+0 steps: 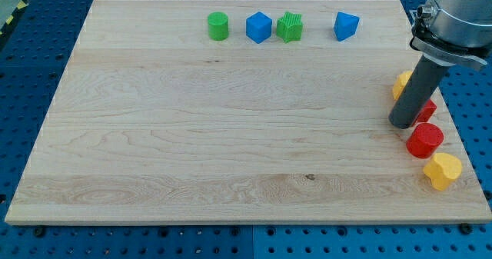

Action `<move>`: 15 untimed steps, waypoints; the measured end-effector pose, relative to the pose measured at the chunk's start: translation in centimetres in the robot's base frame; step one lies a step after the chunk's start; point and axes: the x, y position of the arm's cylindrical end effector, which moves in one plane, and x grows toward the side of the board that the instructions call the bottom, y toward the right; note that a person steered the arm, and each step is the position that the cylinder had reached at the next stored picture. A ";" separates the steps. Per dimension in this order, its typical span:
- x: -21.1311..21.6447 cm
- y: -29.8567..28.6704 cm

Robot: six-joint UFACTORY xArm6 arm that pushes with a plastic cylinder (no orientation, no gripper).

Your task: Move the green circle towards the center right

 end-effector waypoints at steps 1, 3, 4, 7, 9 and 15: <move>0.0 -2.2; -3.7 -13.0; -6.6 -15.1; -12.5 -29.6; -22.0 -35.8; -21.2 -28.8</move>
